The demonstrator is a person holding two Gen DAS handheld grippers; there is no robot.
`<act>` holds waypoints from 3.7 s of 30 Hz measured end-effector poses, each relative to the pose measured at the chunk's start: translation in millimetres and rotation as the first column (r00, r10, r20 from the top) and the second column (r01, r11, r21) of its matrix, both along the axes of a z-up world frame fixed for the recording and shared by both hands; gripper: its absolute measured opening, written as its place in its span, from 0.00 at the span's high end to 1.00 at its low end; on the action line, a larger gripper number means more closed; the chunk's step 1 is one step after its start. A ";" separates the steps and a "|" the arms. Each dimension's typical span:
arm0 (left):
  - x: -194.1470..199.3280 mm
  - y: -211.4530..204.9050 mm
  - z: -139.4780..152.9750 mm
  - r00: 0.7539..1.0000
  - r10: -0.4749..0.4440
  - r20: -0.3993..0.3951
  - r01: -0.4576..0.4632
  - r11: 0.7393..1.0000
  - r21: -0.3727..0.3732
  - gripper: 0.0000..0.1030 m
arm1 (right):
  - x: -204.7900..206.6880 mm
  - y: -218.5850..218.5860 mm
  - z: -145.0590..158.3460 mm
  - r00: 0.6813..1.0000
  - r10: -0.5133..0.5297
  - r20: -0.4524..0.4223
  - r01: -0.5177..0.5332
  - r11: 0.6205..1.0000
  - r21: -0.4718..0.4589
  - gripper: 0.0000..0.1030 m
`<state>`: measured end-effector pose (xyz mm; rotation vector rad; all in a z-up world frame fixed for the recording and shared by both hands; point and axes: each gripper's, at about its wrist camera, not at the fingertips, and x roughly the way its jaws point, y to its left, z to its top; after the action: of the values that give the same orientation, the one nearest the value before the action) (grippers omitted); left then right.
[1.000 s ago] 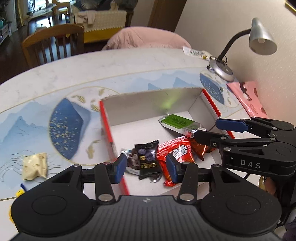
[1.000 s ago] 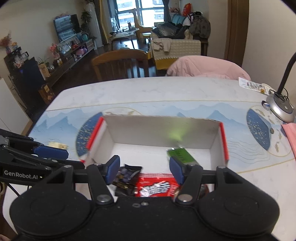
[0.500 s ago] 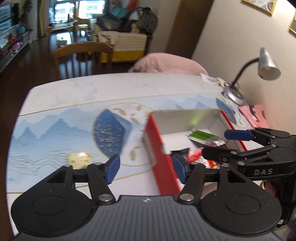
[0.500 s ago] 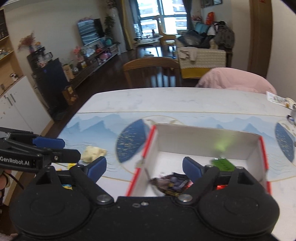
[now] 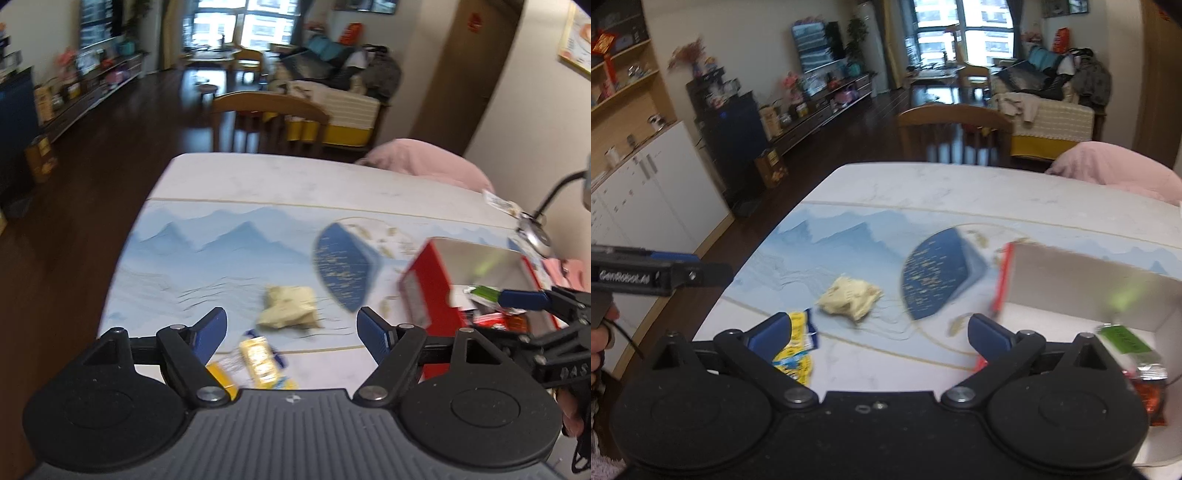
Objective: Organize snacks
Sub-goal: 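Move both tools back over the remaining snacks, then grasp the yellow minion candy with the right gripper while the left grasps the yellow packet, then carry both snacks into the red box and open both grippers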
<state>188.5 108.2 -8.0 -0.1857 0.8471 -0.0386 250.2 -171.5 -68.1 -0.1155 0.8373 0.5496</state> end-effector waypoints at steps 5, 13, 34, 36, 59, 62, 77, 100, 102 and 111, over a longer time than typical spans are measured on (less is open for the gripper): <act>-3.6 25.6 -21.7 0.998 0.052 -0.043 -0.052 0.999 0.013 0.25 | -9.3 33.1 -21.2 0.998 0.057 -0.037 -0.059 0.998 -0.037 0.01; 0.8 49.7 -70.6 0.987 0.080 -0.142 -0.077 0.997 0.030 0.25 | -18.5 78.7 -64.5 0.988 0.124 -0.093 -0.135 0.983 -0.123 0.02; 16.4 45.8 -128.2 0.919 -0.314 -0.237 0.341 0.936 0.085 0.25 | -11.7 134.0 -131.8 0.952 0.237 -0.193 -0.279 0.931 -0.234 0.19; 20.3 46.7 -133.8 0.909 -0.336 -0.249 0.367 0.926 0.090 0.25 | -11.6 137.1 -134.3 0.952 0.239 -0.192 -0.282 0.929 -0.242 0.20; 34.1 48.3 -151.7 0.871 -0.400 -0.286 0.430 0.901 0.050 0.55 | -10.1 141.0 -147.1 0.970 0.179 -0.163 -0.221 0.931 -0.292 0.55; 31.4 49.0 -150.3 0.879 -0.383 -0.283 0.412 0.910 0.050 0.56 | -10.9 137.2 -145.8 0.974 0.159 -0.161 -0.200 0.937 -0.287 0.57; 10.2 48.3 -106.9 0.942 -0.249 -0.225 0.256 0.967 0.005 0.57 | -25.0 100.5 -101.2 0.987 0.108 -0.121 -0.130 0.973 -0.192 0.57; 6.7 -83.6 -9.2 0.934 -0.346 -0.085 0.346 0.938 -0.016 0.57 | -32.8 -30.5 -3.1 0.998 -0.058 0.018 0.060 0.989 -0.135 0.57; 10.7 -100.2 -5.6 0.927 -0.367 -0.080 0.367 0.930 -0.014 0.57 | -29.7 -43.9 -0.2 0.996 -0.086 0.021 0.088 0.987 -0.134 0.57; 27.6 -179.6 1.2 0.885 -0.458 -0.084 0.461 0.887 0.020 0.57 | -10.8 -106.6 1.9 0.981 -0.194 0.026 0.196 0.972 -0.132 0.57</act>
<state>216.1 -71.4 -6.8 0.0569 0.9541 -0.4641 239.4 -278.0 -66.2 -0.1576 0.8621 0.3070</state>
